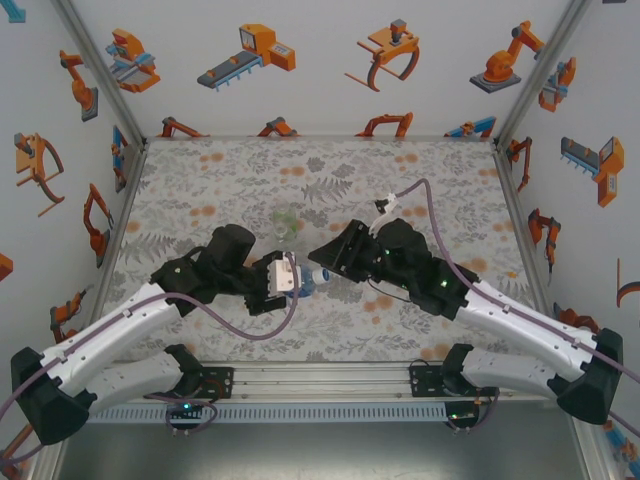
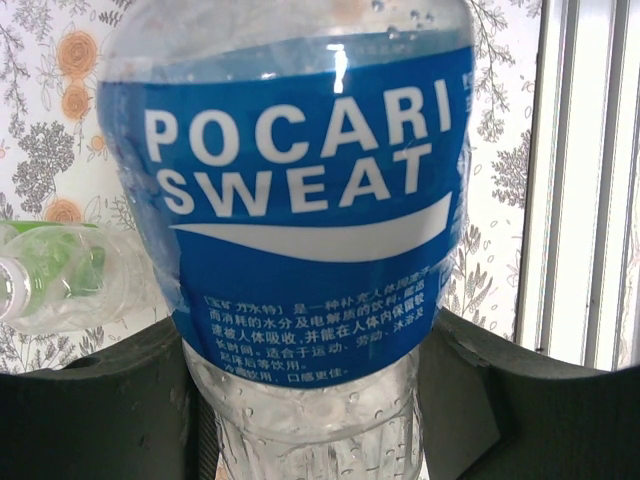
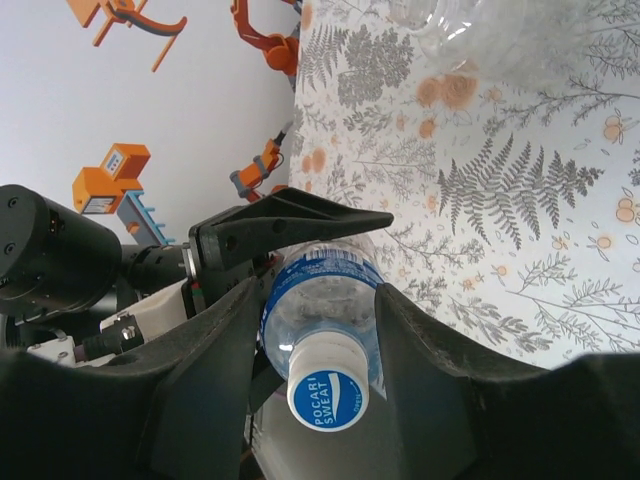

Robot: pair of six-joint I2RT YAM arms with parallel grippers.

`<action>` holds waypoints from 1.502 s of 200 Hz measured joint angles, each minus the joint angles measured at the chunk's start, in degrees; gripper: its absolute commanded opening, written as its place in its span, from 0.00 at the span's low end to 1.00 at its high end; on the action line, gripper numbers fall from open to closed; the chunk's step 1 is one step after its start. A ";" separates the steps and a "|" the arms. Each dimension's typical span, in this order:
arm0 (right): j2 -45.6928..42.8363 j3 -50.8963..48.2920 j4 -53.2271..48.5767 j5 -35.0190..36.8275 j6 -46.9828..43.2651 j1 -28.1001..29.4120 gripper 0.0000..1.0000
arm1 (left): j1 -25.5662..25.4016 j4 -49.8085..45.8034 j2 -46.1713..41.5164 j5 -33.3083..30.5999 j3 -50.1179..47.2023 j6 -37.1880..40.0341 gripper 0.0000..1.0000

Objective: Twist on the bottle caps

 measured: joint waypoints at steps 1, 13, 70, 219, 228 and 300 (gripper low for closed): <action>0.02 0.00 0.07 0.04 0.00 0.02 0.48 | 0.00 0.02 0.02 0.00 0.00 -0.09 0.00; 0.20 0.20 0.66 0.24 -0.22 0.00 0.48 | 0.00 0.48 0.04 -0.13 0.00 -0.68 0.00; 2.14 0.28 1.81 0.42 -0.42 -0.22 0.43 | 0.20 1.51 1.97 -1.09 0.68 -4.22 0.00; 4.48 0.28 3.15 -0.44 -0.96 -3.87 0.09 | 2.29 4.61 1.29 -3.43 1.77 -10.12 0.74; 4.85 0.28 2.91 -0.72 -1.62 -4.98 0.08 | 2.54 5.51 0.35 -3.39 1.68 -10.25 0.75; 9.33 6.75 -8.72 -1.14 -18.56 -17.35 0.06 | 4.48 9.29 -2.38 -4.50 1.14 -12.07 0.77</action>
